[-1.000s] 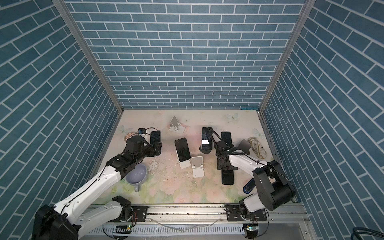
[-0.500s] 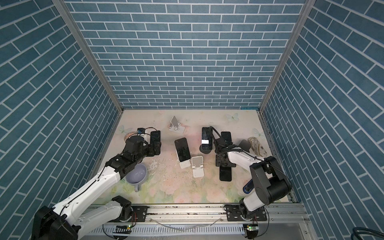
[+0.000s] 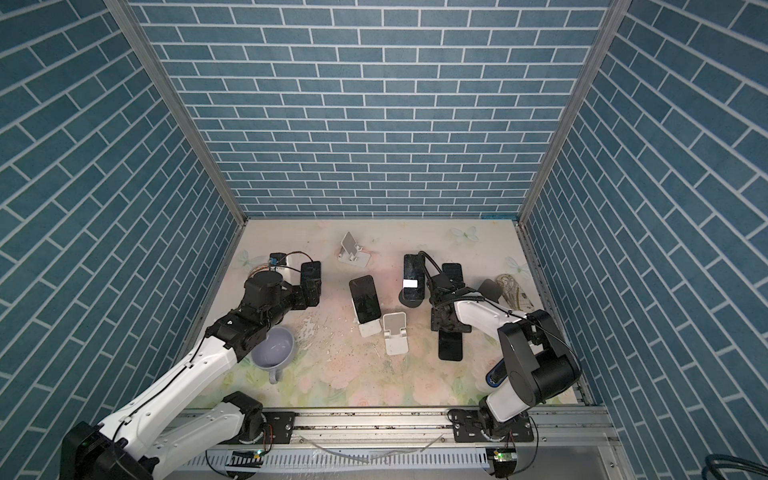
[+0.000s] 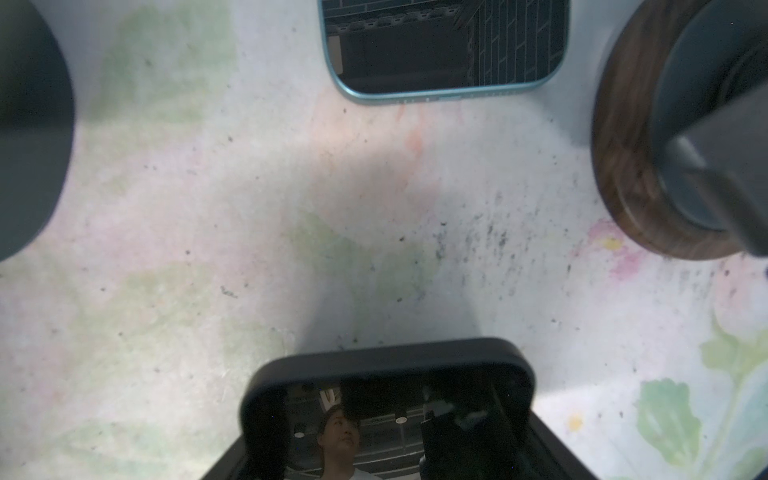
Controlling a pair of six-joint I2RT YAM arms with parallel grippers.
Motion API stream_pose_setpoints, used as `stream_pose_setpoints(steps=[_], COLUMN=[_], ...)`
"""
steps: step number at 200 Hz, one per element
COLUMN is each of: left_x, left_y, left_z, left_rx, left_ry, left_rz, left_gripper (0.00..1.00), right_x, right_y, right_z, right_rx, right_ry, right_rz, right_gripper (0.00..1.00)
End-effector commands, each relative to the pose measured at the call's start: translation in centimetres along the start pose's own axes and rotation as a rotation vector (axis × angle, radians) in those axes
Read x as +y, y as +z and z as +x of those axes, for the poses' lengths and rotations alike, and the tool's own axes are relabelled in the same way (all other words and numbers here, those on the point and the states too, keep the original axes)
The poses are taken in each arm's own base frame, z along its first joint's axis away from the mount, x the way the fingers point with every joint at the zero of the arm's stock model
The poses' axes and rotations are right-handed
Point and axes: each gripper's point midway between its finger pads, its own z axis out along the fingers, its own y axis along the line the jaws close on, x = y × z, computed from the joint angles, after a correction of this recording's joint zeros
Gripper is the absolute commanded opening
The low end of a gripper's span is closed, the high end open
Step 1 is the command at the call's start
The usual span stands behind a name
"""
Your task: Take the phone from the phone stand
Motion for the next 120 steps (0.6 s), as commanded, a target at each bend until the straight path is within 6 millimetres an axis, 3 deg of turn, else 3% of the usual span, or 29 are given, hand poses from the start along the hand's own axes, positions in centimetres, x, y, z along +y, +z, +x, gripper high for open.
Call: stream_pose_setpoints(steps=[1, 120], left_x=[-0.04, -0.35], left_y=[-0.05, -0.22], left_z=[-0.48, -0.42], left_rx=[-0.022, -0.017], left_ry=[0.006, -0.017], left_rz=[0.005, 0.026], left_gripper=[1.00, 1.00], right_x=[-1.49, -1.61], right_y=[0.91, 1.29], right_z=[1.27, 1.48], right_rx=[0.054, 0.079], right_ry=[-0.001, -0.001], right_rz=[0.064, 0.039], right_gripper=[0.49, 0.63])
